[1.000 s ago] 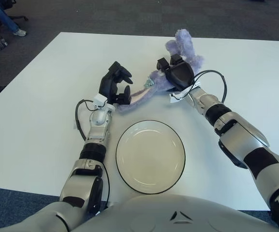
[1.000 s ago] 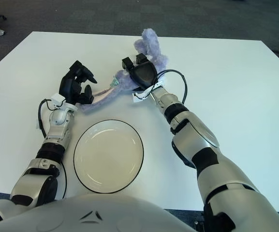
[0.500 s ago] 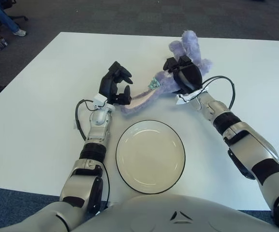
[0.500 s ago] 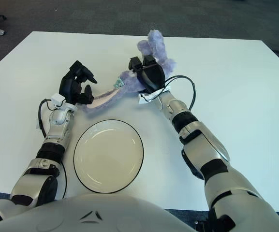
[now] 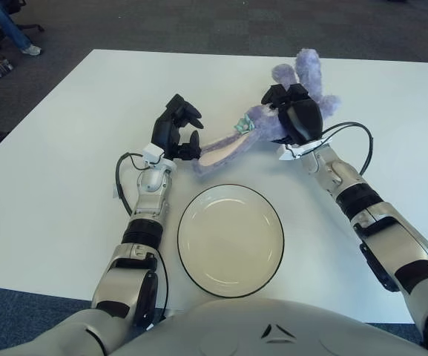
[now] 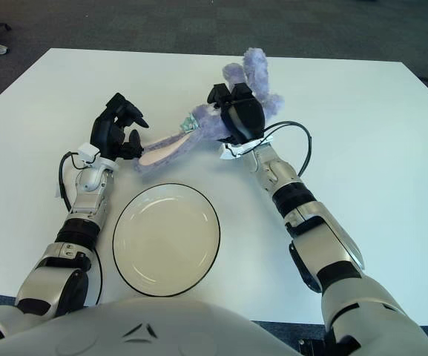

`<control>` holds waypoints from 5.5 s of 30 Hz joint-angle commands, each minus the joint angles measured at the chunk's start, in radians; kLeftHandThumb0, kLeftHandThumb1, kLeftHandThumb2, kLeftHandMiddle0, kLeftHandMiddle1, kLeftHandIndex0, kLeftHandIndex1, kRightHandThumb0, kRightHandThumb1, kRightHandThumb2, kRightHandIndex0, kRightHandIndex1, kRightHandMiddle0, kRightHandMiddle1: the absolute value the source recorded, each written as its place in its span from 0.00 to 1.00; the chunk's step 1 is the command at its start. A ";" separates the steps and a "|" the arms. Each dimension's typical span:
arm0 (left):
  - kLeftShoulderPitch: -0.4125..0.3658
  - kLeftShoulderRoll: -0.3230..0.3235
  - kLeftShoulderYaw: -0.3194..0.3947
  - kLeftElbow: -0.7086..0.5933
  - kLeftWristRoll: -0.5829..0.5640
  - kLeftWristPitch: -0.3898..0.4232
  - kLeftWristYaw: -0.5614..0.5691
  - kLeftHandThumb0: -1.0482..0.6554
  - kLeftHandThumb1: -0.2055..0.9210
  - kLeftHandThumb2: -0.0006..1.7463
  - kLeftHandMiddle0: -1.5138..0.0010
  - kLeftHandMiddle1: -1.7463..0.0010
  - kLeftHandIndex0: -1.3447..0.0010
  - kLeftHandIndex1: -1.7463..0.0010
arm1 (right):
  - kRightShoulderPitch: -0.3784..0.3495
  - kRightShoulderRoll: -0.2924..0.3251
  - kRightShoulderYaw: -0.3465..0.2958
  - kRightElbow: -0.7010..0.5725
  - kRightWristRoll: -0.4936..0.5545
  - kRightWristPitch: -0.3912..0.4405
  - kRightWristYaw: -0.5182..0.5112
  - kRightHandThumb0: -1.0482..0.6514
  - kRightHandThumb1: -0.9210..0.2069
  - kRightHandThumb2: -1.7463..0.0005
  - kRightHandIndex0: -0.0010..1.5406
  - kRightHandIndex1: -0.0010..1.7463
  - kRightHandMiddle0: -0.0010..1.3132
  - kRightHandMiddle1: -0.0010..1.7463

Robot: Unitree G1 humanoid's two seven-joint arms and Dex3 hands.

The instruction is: Put the doll into the plate.

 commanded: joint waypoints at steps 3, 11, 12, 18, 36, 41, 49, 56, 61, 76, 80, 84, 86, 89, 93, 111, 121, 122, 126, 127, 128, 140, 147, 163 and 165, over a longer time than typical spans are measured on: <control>0.093 -0.015 -0.007 0.085 0.032 -0.028 0.020 0.61 0.49 0.74 0.68 0.00 0.65 0.00 | 0.052 -0.015 -0.055 -0.120 0.024 0.024 0.035 0.61 0.66 0.16 0.39 1.00 0.45 0.99; 0.079 -0.011 -0.005 0.117 0.046 -0.048 0.036 0.61 0.51 0.72 0.69 0.00 0.67 0.00 | 0.130 -0.013 -0.128 -0.304 0.052 0.061 0.123 0.61 0.69 0.15 0.41 0.99 0.48 0.97; 0.078 -0.011 -0.006 0.119 0.047 -0.049 0.038 0.61 0.51 0.72 0.70 0.00 0.67 0.00 | 0.138 -0.010 -0.135 -0.320 0.056 0.064 0.130 0.62 0.70 0.14 0.42 0.98 0.49 0.97; 0.072 -0.013 -0.005 0.130 0.050 -0.050 0.047 0.61 0.52 0.72 0.70 0.00 0.67 0.00 | 0.172 0.009 -0.167 -0.388 0.081 0.078 0.172 0.62 0.71 0.14 0.43 0.97 0.51 0.96; 0.062 -0.015 -0.006 0.135 0.075 0.006 0.108 0.61 0.52 0.72 0.70 0.00 0.67 0.00 | 0.283 0.062 -0.233 -0.650 0.129 0.182 0.342 0.61 0.72 0.16 0.52 0.98 0.51 0.84; 0.062 -0.017 -0.008 0.127 0.077 0.032 0.126 0.61 0.51 0.73 0.69 0.00 0.67 0.00 | 0.312 0.073 -0.238 -0.708 0.142 0.202 0.397 0.61 0.72 0.16 0.48 0.95 0.53 0.90; 0.063 -0.028 -0.006 0.105 0.075 0.091 0.157 0.61 0.50 0.73 0.69 0.00 0.66 0.00 | 0.385 0.101 -0.227 -0.838 0.164 0.242 0.510 0.61 0.72 0.15 0.45 0.95 0.53 0.94; 0.063 -0.036 -0.006 0.095 0.063 0.110 0.158 0.61 0.50 0.73 0.69 0.00 0.66 0.00 | 0.424 0.088 -0.232 -0.933 0.222 0.240 0.636 0.61 0.72 0.15 0.45 0.95 0.53 0.94; 0.058 -0.036 -0.004 0.103 0.065 0.107 0.159 0.61 0.50 0.73 0.69 0.00 0.66 0.00 | 0.459 0.088 -0.234 -0.996 0.248 0.242 0.693 0.61 0.71 0.15 0.44 0.96 0.52 0.95; 0.042 -0.033 -0.002 0.142 0.067 0.073 0.156 0.61 0.51 0.72 0.69 0.00 0.67 0.00 | 0.539 0.095 -0.221 -1.108 0.313 0.262 0.827 0.61 0.66 0.21 0.47 0.99 0.49 0.83; 0.037 -0.033 0.000 0.155 0.066 0.064 0.154 0.61 0.51 0.72 0.69 0.00 0.67 0.00 | 0.545 0.094 -0.212 -1.110 0.331 0.243 0.843 0.61 0.64 0.22 0.46 0.99 0.49 0.83; 0.033 -0.032 0.001 0.167 0.063 0.058 0.150 0.61 0.51 0.72 0.69 0.00 0.67 0.00 | 0.548 0.078 -0.199 -1.112 0.361 0.207 0.872 0.61 0.64 0.22 0.46 1.00 0.48 0.83; 0.031 -0.032 0.002 0.172 0.062 0.056 0.150 0.61 0.51 0.72 0.69 0.00 0.67 0.00 | 0.551 0.071 -0.195 -1.115 0.369 0.190 0.885 0.61 0.64 0.22 0.47 1.00 0.48 0.83; 0.028 -0.030 0.002 0.177 0.065 0.056 0.154 0.61 0.51 0.72 0.69 0.00 0.67 0.00 | 0.559 0.064 -0.190 -1.121 0.381 0.169 0.901 0.61 0.64 0.21 0.47 1.00 0.48 0.84; 0.025 -0.027 -0.001 0.183 0.073 0.059 0.159 0.61 0.51 0.72 0.69 0.00 0.67 0.00 | 0.573 0.059 -0.182 -1.128 0.409 0.148 0.924 0.61 0.65 0.22 0.47 1.00 0.49 0.82; 0.011 -0.024 -0.001 0.209 0.065 0.054 0.144 0.61 0.52 0.72 0.70 0.00 0.67 0.00 | 0.625 0.071 -0.179 -1.130 0.467 0.049 0.933 0.61 0.59 0.20 0.35 1.00 0.41 0.99; 0.001 -0.019 -0.003 0.236 0.069 0.023 0.138 0.61 0.52 0.72 0.70 0.00 0.67 0.00 | 0.645 0.081 -0.154 -1.099 0.502 -0.030 0.931 0.61 0.69 0.16 0.48 1.00 0.47 0.91; 0.000 -0.019 -0.003 0.238 0.069 0.022 0.137 0.61 0.52 0.72 0.70 0.00 0.67 0.00 | 0.644 0.079 -0.153 -1.094 0.503 -0.044 0.931 0.61 0.70 0.15 0.48 1.00 0.46 0.92; -0.004 -0.022 -0.002 0.245 0.065 0.020 0.135 0.61 0.52 0.72 0.70 0.00 0.67 0.00 | 0.640 0.066 -0.155 -1.082 0.493 -0.090 0.928 0.62 0.70 0.13 0.49 1.00 0.43 0.95; -0.004 -0.022 -0.001 0.246 0.064 0.020 0.133 0.61 0.52 0.72 0.70 0.00 0.67 0.00 | 0.640 0.063 -0.155 -1.080 0.488 -0.100 0.927 0.62 0.70 0.13 0.49 1.00 0.42 0.96; -0.005 -0.023 -0.001 0.246 0.062 0.019 0.131 0.61 0.52 0.72 0.70 0.00 0.67 0.00 | 0.640 0.060 -0.155 -1.080 0.481 -0.109 0.927 0.62 0.70 0.13 0.49 1.00 0.41 0.97; -0.005 -0.025 0.002 0.249 0.056 0.020 0.122 0.61 0.50 0.73 0.69 0.00 0.66 0.00 | 0.656 0.040 -0.147 -1.073 0.478 -0.154 0.935 0.62 0.58 0.23 0.46 0.94 0.32 1.00; -0.004 -0.025 0.002 0.244 0.060 0.028 0.129 0.61 0.49 0.74 0.68 0.00 0.65 0.00 | 0.654 0.032 -0.150 -1.071 0.438 -0.175 0.925 0.62 0.58 0.28 0.52 0.80 0.35 1.00; -0.003 -0.018 -0.002 0.242 0.074 0.029 0.140 0.61 0.48 0.75 0.68 0.00 0.65 0.00 | 0.661 0.054 -0.128 -1.053 0.440 -0.207 0.898 0.62 0.59 0.23 0.48 0.90 0.33 1.00; -0.003 -0.017 -0.003 0.244 0.075 0.026 0.138 0.61 0.48 0.75 0.68 0.00 0.65 0.00 | 0.653 0.057 -0.121 -1.034 0.431 -0.234 0.887 0.62 0.59 0.24 0.48 0.88 0.33 1.00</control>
